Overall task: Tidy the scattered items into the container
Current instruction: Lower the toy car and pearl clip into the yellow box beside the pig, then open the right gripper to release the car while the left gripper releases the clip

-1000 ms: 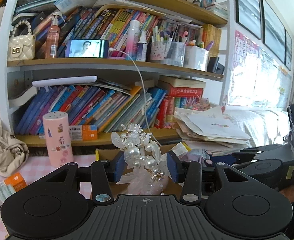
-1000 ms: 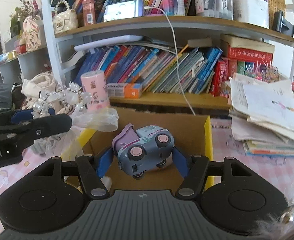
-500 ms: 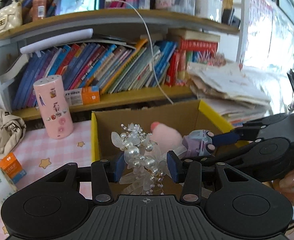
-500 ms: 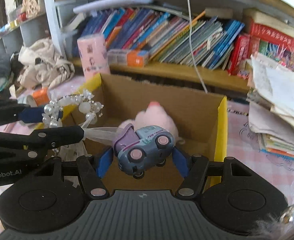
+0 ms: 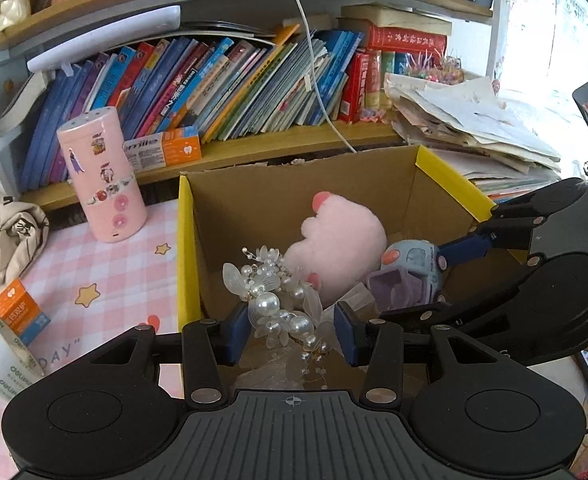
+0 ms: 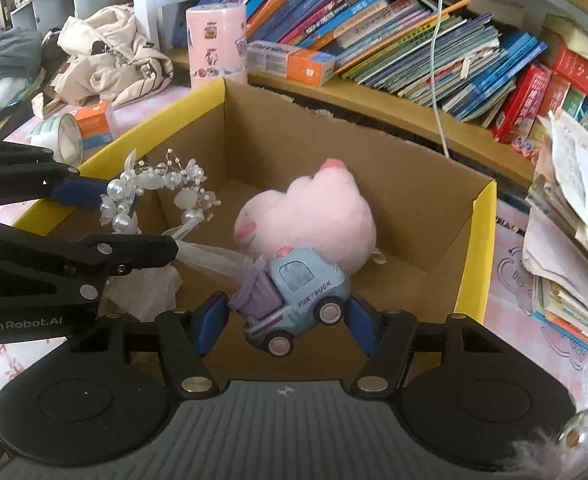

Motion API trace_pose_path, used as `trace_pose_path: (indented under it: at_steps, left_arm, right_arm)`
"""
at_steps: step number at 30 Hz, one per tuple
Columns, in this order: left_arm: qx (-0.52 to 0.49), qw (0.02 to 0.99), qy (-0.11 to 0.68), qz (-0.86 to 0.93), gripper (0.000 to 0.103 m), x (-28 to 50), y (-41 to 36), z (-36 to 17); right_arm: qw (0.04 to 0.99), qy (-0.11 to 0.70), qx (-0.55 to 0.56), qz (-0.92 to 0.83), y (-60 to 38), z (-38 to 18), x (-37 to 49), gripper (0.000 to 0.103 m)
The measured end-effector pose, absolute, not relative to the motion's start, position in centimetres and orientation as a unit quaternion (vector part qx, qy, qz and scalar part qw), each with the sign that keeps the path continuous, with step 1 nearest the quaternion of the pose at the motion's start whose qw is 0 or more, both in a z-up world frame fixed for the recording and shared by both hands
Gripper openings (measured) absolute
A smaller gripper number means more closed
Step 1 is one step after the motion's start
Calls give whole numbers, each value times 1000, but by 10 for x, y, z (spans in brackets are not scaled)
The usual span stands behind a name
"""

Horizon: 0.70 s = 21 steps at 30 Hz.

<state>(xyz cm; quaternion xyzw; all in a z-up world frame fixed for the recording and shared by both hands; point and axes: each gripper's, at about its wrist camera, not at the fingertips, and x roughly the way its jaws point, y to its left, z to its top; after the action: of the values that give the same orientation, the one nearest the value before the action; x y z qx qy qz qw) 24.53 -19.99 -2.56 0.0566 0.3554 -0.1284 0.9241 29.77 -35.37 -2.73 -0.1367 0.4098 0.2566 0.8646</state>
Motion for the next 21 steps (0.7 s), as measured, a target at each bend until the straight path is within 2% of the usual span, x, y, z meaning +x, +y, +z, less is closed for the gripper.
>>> trace_pose_path:
  at_steps: [10, 21]
  left_arm:
    - [36, 920, 367, -136, 44, 232, -206, -23]
    - [45, 924, 359, -126, 50, 231, -206, -23]
  right_arm:
    - [847, 423, -142, 288, -360, -26, 295, 62]
    - [846, 427, -142, 287, -360, -27, 296, 62]
